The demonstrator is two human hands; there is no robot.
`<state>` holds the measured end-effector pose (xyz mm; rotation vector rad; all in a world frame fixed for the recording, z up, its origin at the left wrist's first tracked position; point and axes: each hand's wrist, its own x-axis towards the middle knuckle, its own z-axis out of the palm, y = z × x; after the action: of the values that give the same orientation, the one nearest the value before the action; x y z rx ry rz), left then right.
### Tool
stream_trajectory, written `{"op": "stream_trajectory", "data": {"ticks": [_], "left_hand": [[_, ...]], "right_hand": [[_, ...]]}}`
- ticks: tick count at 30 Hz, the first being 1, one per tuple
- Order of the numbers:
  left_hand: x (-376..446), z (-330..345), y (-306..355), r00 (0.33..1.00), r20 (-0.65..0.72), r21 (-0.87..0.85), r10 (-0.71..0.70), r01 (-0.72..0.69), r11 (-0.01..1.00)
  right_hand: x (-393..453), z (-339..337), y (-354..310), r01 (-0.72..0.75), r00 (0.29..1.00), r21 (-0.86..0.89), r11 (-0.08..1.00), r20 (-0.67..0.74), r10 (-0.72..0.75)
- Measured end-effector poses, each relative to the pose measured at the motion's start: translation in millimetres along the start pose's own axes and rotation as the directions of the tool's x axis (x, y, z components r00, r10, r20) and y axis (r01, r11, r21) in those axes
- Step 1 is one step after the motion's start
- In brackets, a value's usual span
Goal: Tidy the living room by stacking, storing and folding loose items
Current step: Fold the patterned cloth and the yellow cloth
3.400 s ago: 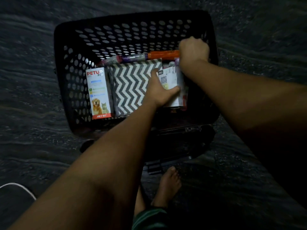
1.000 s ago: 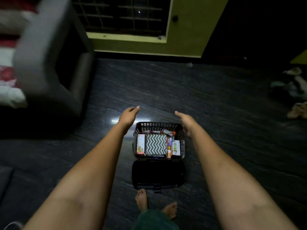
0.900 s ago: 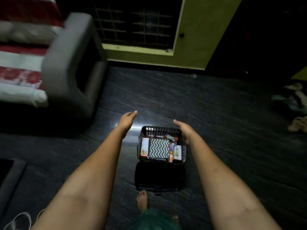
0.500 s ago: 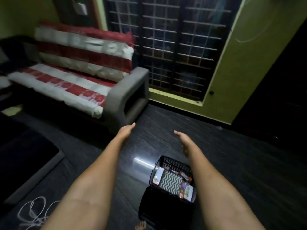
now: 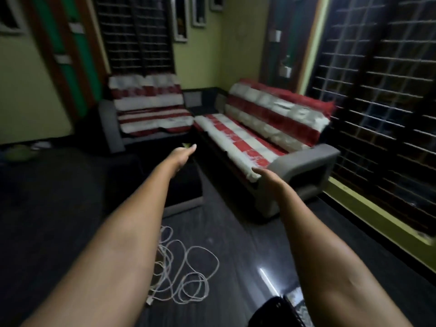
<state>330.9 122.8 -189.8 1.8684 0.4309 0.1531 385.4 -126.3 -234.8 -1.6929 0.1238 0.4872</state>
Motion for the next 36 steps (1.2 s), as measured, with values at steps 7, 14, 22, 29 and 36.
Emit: {"op": "stream_trajectory", "data": {"ticks": [7, 14, 22, 29, 36], "left_hand": [[-21.1, -183.3, -4.3, 0.971, -0.236, -0.058, 0.036, -0.051, 0.997], [-3.0, -347.9, -51.7, 0.950, -0.311, -0.106, -0.021, -0.013, 0.994], [59.4, -521.6, -60.7, 0.930, -0.369, -0.112, 0.013, -0.058, 0.992], [153.9, -603.0, -91.2, 0.934, -0.358, -0.156, 0.010, -0.070, 0.985], [314.6, -686.9, -121.0, 0.928, -0.372, -0.162, 0.008, -0.073, 0.984]], "right_hand": [[3.6, 158.2, -78.0, 0.229, 0.950, -0.109, 0.967, 0.239, -0.199], [17.9, 340.5, -118.5, 0.319, 0.903, -0.082, 0.944, 0.329, -0.277], [55.3, 510.7, -192.9, 0.349, 0.899, -0.058, 0.935, 0.302, -0.317], [127.6, 632.7, -242.7, 0.364, 0.902, -0.101, 0.926, 0.287, -0.323], [261.9, 735.7, -300.8, 0.364, 0.890, -0.130, 0.922, 0.339, -0.304]]}}
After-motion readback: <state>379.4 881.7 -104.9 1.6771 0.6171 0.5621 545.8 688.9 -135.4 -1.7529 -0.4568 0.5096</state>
